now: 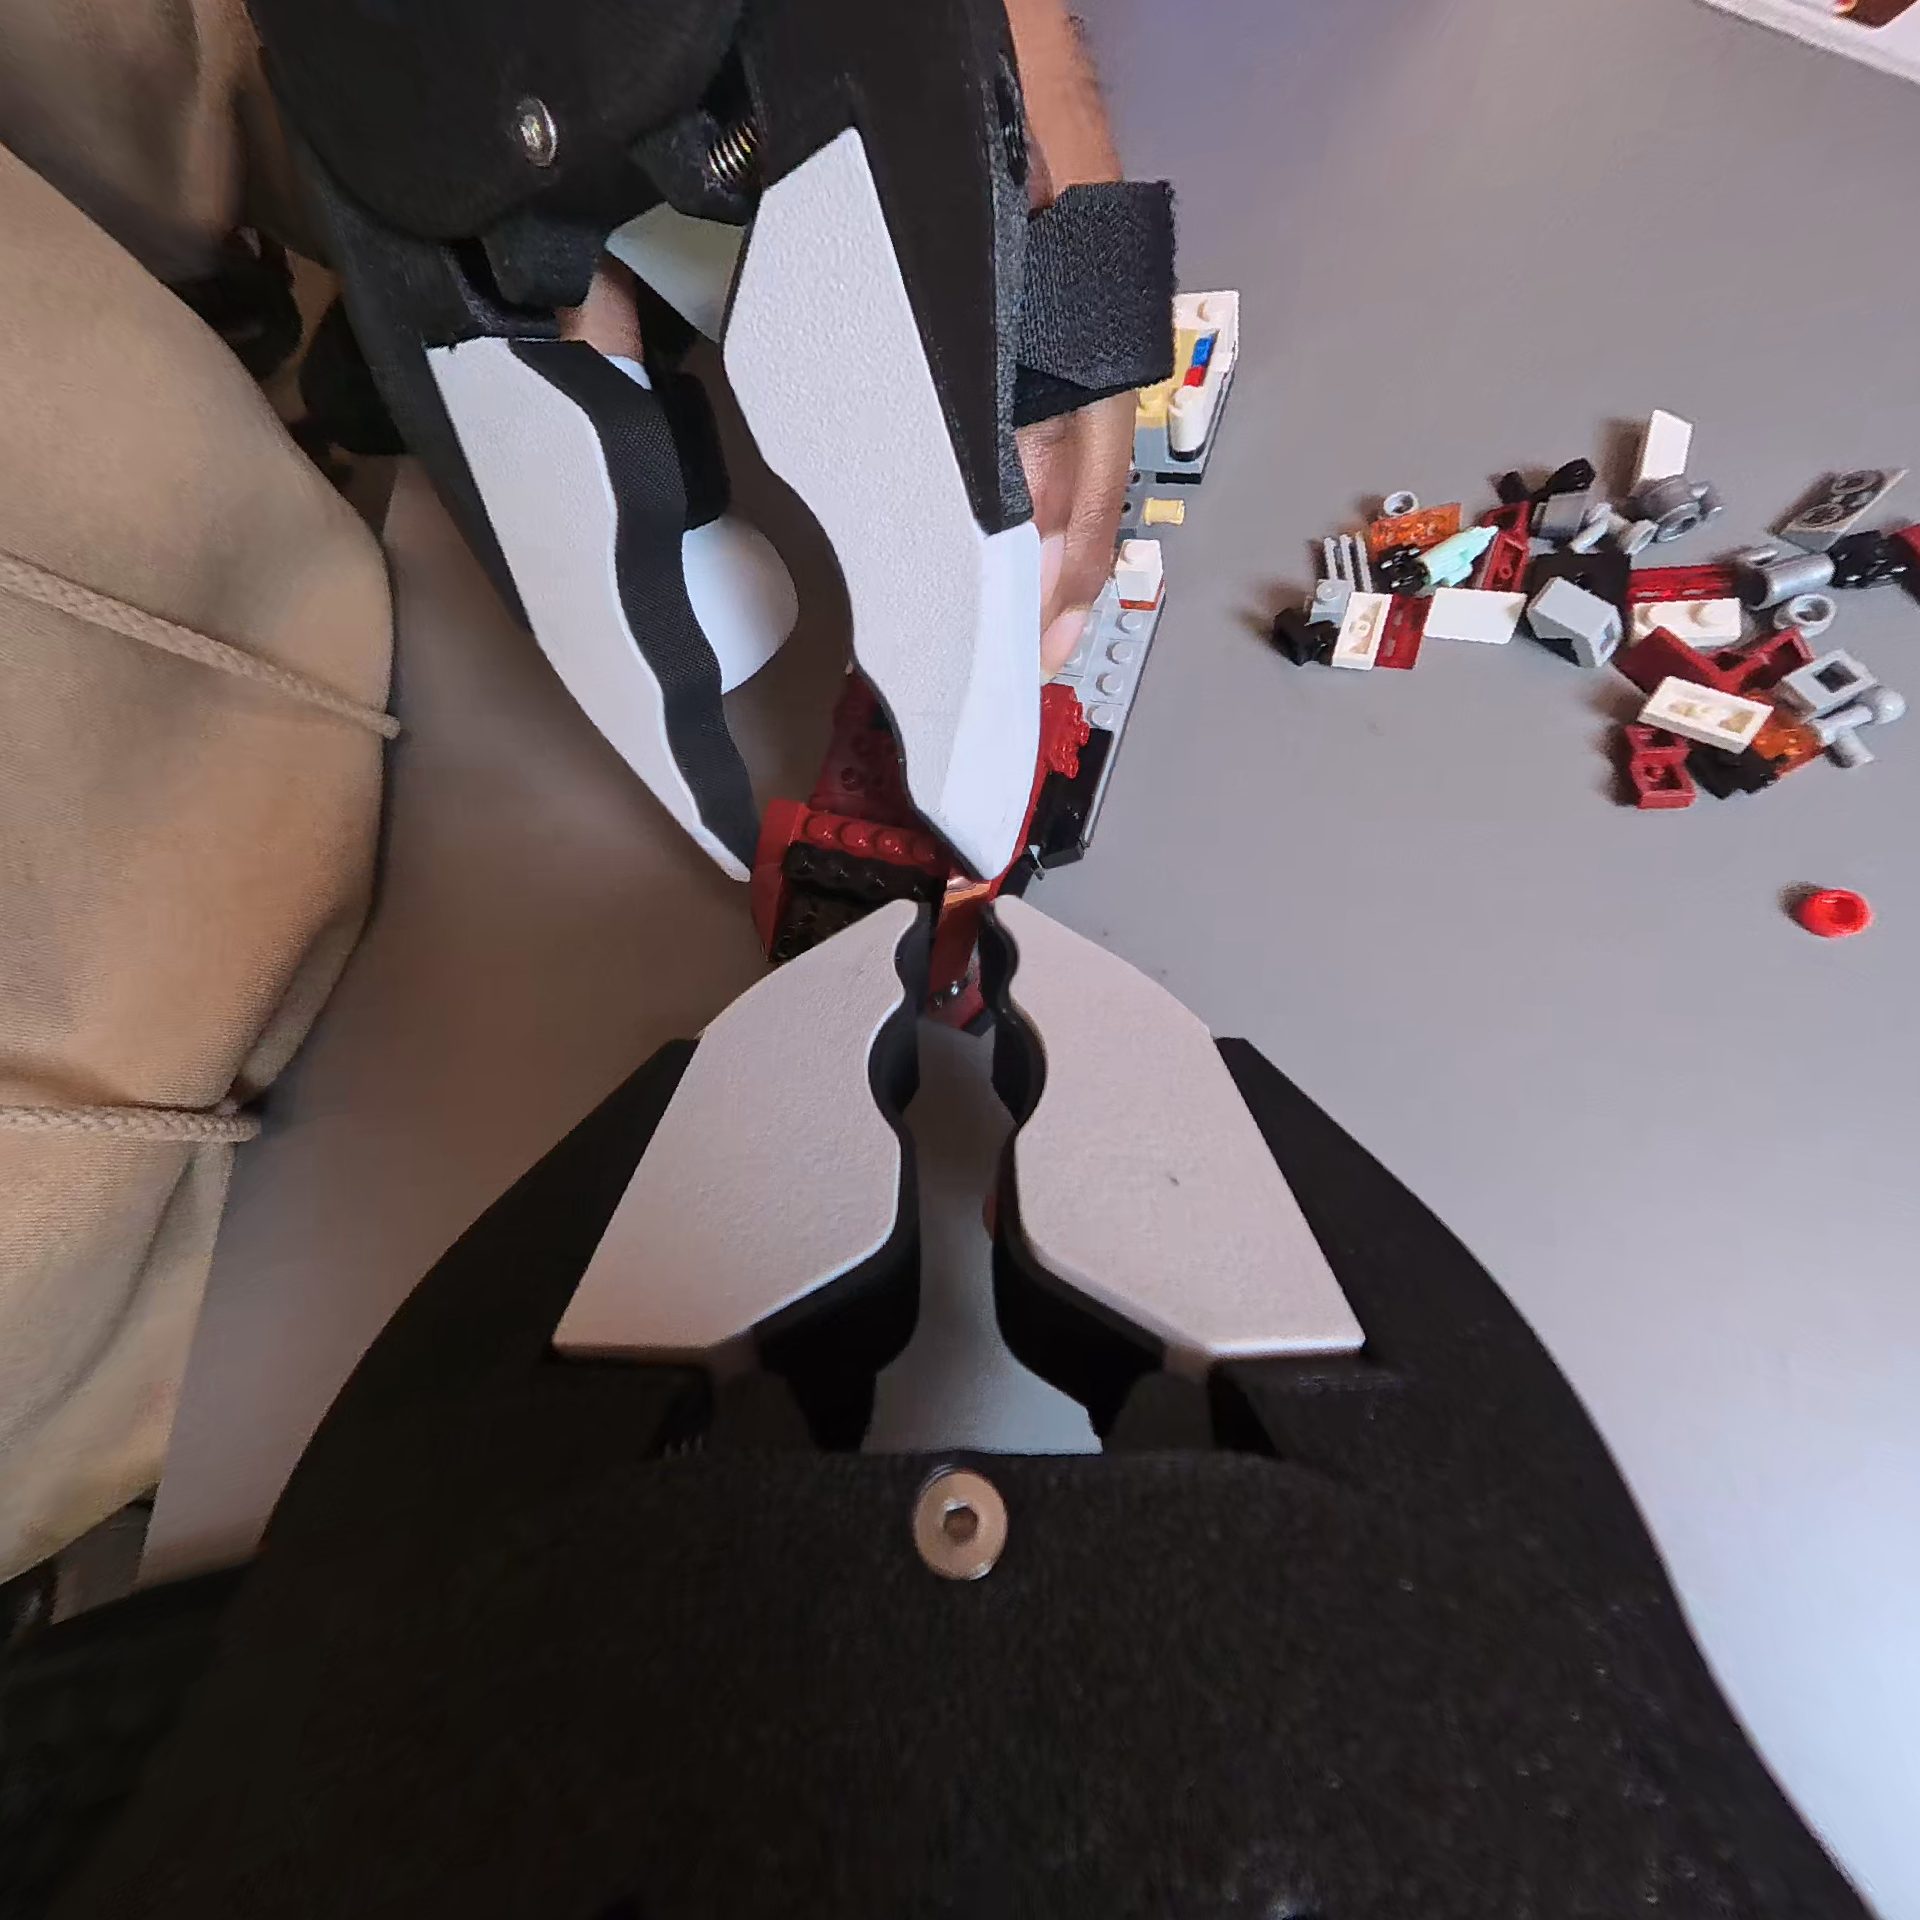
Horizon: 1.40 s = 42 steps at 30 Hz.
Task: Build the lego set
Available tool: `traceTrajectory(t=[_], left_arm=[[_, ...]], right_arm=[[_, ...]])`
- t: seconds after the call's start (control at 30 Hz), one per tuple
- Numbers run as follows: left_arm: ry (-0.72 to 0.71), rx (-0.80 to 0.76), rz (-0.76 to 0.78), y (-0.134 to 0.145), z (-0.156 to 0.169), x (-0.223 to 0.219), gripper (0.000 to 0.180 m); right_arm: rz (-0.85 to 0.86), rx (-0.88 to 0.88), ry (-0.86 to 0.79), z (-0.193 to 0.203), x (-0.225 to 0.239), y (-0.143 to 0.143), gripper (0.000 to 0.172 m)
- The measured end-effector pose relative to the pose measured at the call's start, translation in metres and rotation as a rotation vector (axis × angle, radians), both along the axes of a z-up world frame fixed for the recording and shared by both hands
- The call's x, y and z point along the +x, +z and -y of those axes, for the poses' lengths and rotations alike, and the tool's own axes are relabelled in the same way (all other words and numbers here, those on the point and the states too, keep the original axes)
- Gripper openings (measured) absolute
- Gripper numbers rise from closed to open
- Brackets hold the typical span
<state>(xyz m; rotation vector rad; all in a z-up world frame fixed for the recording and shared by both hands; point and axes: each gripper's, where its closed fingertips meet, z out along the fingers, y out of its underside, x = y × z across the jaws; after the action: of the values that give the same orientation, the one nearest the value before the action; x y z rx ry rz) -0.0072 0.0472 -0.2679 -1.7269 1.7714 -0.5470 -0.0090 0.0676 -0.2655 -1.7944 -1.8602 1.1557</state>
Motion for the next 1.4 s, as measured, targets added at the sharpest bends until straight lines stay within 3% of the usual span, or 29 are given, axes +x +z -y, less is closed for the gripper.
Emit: traceTrajectory(t=[0.13, 0.33, 0.5, 0.87, 1.4], left_arm=[[0.007, 0.004, 0.002, 0.000, -0.001, 0.000, 0.051], [0.065, -0.072, 0.007, -0.001, -0.002, -0.001, 0.072], [0.042, -0.054, -0.059, -0.016, 0.001, -0.002, 0.064], [0.041, -0.113, -0.023, -0.019, 0.002, -0.002, 0.061], [0.022, -0.110, 0.021, -0.019, 0.002, -0.001, 0.061]], right_arm=[[0.007, -0.009, -0.012, 0.000, 0.000, 0.000, 0.008], [0.043, 0.060, -0.012, 0.003, 0.000, 0.000, 0.007], [0.085, 0.127, -0.012, 0.004, -0.001, 0.000, 0.007], [0.145, 0.297, 0.004, 0.004, -0.003, -0.001, 0.004], [0.190, 0.195, 0.186, 0.006, -0.001, -0.002, 0.011]])
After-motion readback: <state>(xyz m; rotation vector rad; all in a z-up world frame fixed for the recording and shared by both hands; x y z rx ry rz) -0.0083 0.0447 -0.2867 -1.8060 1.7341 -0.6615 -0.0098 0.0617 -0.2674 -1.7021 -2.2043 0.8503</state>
